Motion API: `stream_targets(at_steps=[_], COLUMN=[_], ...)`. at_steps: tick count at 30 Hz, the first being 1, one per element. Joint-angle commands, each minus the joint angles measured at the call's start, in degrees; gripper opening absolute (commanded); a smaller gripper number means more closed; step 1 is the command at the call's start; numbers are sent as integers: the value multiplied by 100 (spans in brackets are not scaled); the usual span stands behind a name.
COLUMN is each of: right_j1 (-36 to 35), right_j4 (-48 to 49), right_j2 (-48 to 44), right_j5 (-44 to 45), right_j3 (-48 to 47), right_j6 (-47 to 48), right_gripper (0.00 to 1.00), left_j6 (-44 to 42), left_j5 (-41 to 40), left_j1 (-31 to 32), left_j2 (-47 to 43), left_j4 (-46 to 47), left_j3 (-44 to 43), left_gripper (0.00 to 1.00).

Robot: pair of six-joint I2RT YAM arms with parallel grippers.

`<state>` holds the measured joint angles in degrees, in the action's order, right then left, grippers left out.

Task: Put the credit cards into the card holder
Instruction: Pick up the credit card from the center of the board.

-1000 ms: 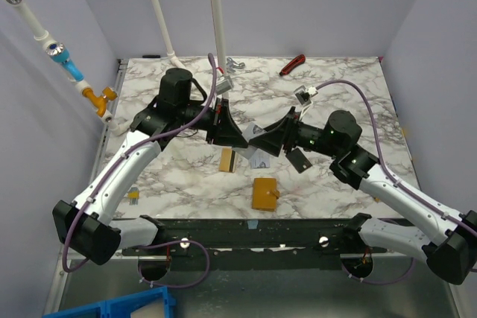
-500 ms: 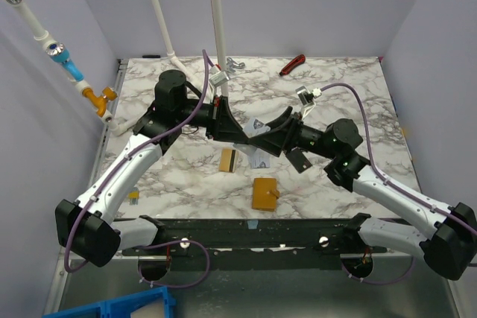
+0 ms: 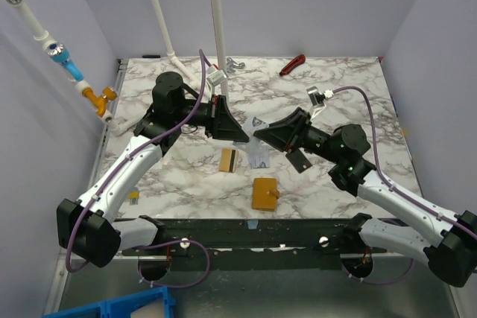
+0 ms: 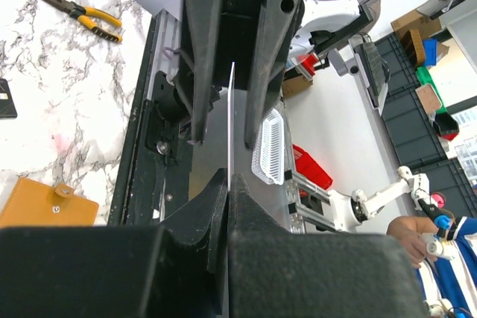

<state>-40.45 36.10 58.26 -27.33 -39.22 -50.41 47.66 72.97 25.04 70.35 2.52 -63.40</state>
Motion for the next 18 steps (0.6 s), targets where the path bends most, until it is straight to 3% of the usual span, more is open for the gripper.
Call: stream_targets(at_steps=[1, 3, 5, 9, 13, 17, 18], right_j1=[-24, -25, -23, -18, -24, -12, 9], right_j4=[-294, -348, -391, -505, -1151, -2290, -2583], right_j2=[-195, -87, 77, 240, 208, 259, 296], right_j5=[605, 546, 374, 332, 536, 844, 897], right_j3=[-69, -174, -283, -280, -342, -493, -514], right_j6=[107, 115, 115, 54, 266, 661, 721], right_gripper=[23, 13, 2, 1, 1, 1, 1], left_j6=[-176, -341, -1032, -1830, -2005, -2351, -2436], left_j5=[-49, -143, -460, -810, -941, -1245, -1331], left_j1=[-57, -52, -6, 10, 10, 10, 10], left_j2=[-216, -230, -204, -74, -6, 82, 93], left_j4=[-126, -341, -1187, -2065, -2271, -2714, -2809], left_j3=[57, 48, -77, -240, -338, -471, -457], left_gripper=[0, 0, 0, 1, 18, 47, 50])
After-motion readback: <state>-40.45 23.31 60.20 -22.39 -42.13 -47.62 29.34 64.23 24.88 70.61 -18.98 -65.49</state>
